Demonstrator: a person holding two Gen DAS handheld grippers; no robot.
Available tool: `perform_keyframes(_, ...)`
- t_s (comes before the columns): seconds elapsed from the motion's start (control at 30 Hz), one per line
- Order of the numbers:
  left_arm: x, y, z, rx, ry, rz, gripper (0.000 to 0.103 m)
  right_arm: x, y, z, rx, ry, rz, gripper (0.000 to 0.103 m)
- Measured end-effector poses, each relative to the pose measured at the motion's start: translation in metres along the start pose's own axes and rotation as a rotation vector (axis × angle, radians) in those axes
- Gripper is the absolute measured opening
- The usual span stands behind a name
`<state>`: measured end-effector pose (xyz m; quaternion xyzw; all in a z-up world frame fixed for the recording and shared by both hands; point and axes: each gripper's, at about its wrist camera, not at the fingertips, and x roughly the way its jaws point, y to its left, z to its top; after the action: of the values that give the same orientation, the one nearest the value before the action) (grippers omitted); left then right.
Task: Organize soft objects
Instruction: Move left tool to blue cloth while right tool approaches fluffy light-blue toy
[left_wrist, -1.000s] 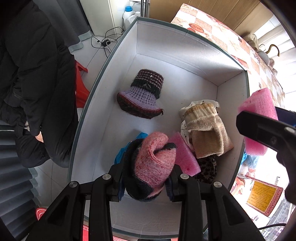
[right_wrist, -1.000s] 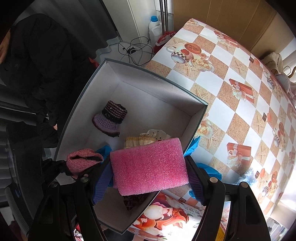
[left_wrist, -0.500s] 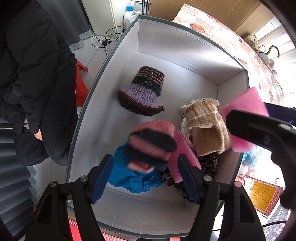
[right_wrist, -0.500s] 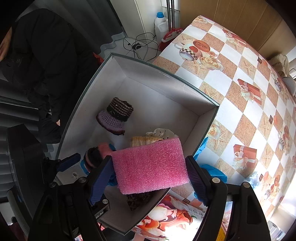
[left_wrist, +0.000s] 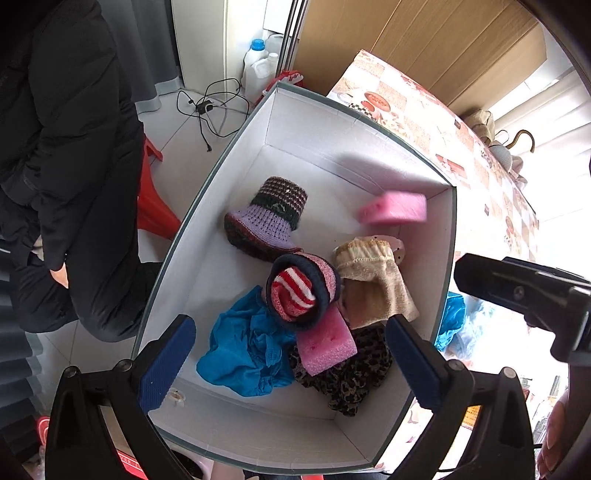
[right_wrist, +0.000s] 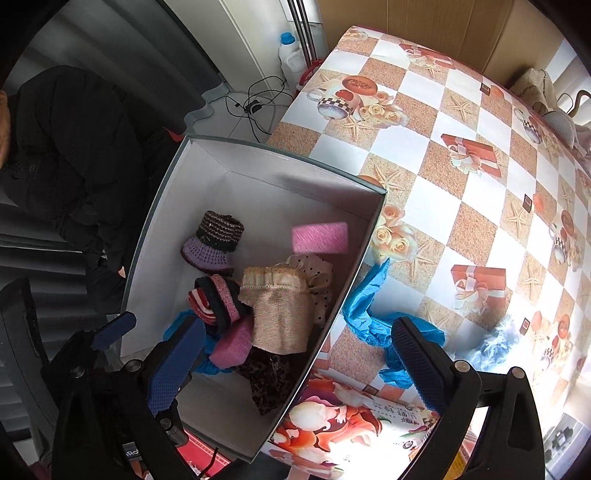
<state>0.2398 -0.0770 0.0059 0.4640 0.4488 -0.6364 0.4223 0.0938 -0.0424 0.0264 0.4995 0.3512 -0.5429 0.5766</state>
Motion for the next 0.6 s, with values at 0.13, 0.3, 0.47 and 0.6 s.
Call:
perform_keyframes(0.13, -0.002, -0.003, -0.003, 0.018, 0.029, 0.01, 0.103, -0.005, -0.002, -0.006, 0.004, 0.013, 0.02, 0.101)
perform_keyframes(0.3, -0.022, -0.031, -0.007, 0.11, 0.017, -0.002, 0.103, -0.023, -0.028, -0.015, 0.09, 0.043, 0.065, 0.101)
perform_keyframes(0.47, -0.039, -0.088, -0.012, 0.304, 0.011, -0.029, 0.103, -0.062, -0.083, -0.045, 0.264, 0.078, 0.197, 0.101)
perform_keyframes(0.6, -0.036, -0.146, -0.018, 0.503, 0.025, -0.019, 0.103, -0.093, -0.133, -0.083, 0.401, 0.099, 0.251, 0.101)
